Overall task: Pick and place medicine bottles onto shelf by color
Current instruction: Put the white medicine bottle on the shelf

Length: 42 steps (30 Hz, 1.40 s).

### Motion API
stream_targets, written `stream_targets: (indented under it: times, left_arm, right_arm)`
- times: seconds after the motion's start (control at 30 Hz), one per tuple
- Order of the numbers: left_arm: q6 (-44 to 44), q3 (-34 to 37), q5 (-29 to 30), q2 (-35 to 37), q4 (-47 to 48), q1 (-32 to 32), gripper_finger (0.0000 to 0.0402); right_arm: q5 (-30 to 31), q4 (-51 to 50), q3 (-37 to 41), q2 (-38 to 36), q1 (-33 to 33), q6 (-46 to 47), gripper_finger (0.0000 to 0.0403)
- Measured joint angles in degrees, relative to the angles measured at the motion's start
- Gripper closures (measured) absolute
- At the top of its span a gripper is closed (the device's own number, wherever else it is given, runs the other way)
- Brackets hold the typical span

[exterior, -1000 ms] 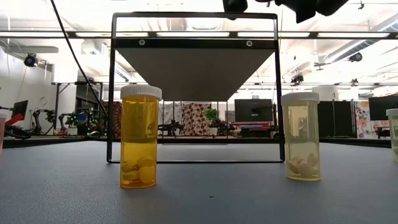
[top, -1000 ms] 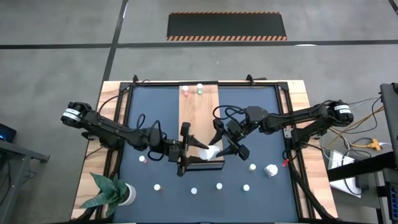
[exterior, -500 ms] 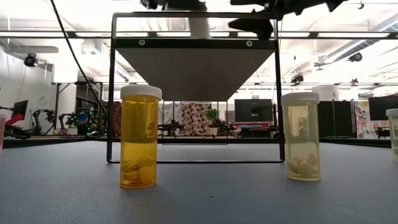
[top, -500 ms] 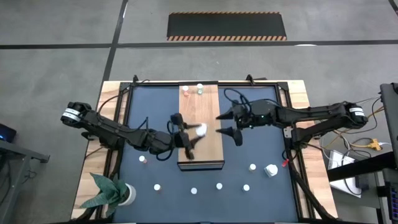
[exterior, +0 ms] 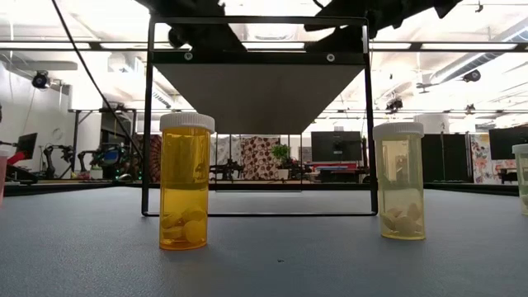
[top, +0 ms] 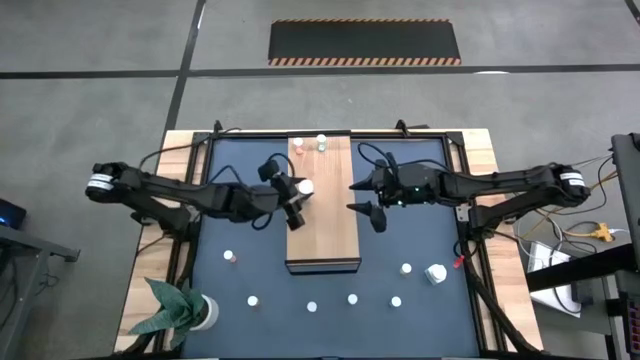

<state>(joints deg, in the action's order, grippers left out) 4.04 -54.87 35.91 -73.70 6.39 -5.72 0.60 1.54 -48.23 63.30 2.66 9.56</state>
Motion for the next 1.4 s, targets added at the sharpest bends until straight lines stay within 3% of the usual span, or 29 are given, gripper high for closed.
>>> stream_targets:
  times: [0.23,0.53,0.83,1.03,1.4]
  left_arm:
    - [0.27,1.24,-0.28,2.19,0.58,0.88,0.0228]
    - [1.63,1.50,-0.79,-0.14,0.17,0.86,0.0225]
    - [0.78,1.50,-0.86,0.76,0.36,0.86,0.0169]
    - [-1.54,1.48,-1.15,0.78,0.72,0.81,0.0157]
    - [-9.42,1.46,-1.32,7.40,2.68,-1.55,0.0156]
  right_arm:
    - [0.00,0.44,0.02,2.11,0.00,-0.09,0.0140]
    - [-0.02,0.43,0.02,2.45,0.00,-0.09,0.0138]
    - [-0.04,0.44,0.02,2.45,0.00,0.50,0.0138]
    - [-0.02,0.52,0.02,2.45,0.00,0.52,0.0138]
    - [1.04,2.52,-0.56,2.52,0.00,0.52,0.0181]
